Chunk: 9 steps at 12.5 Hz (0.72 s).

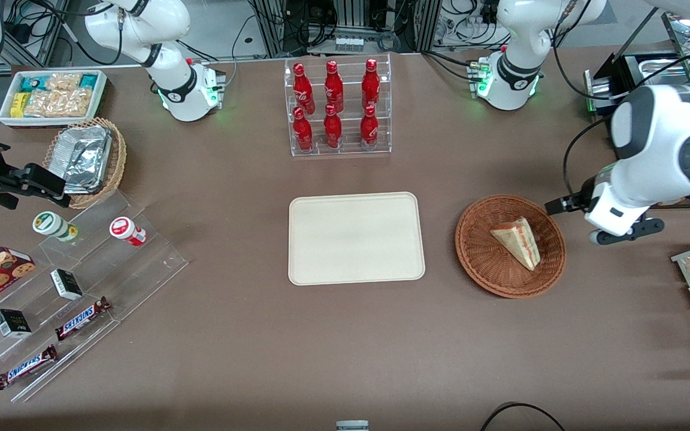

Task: Place sandwich from basket to tray
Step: 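Move the left gripper over the wrapped sandwich in the wicker basket, then lower the left gripper and close it on the sandwich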

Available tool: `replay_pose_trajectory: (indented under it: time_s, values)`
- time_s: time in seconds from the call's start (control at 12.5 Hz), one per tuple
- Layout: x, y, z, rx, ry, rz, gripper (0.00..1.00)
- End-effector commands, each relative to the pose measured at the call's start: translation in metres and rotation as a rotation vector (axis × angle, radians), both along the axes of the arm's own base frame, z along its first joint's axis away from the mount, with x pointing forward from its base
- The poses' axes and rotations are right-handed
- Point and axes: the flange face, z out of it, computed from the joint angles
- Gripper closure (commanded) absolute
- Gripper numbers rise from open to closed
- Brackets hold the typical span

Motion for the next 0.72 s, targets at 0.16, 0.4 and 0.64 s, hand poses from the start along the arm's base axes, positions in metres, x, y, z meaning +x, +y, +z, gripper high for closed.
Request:
replay_pose_trajectory:
  time_s: [0.16,0.4,0.64]
  values:
    - [-0.034,-0.023,-0.033,0.016,-0.162,0.219,0.0]
    - [-0.033,-0.035,-0.053,0.019,-0.182,0.345,0.0]
    - [-0.038,-0.035,-0.078,0.018,-0.183,0.405,0.0]
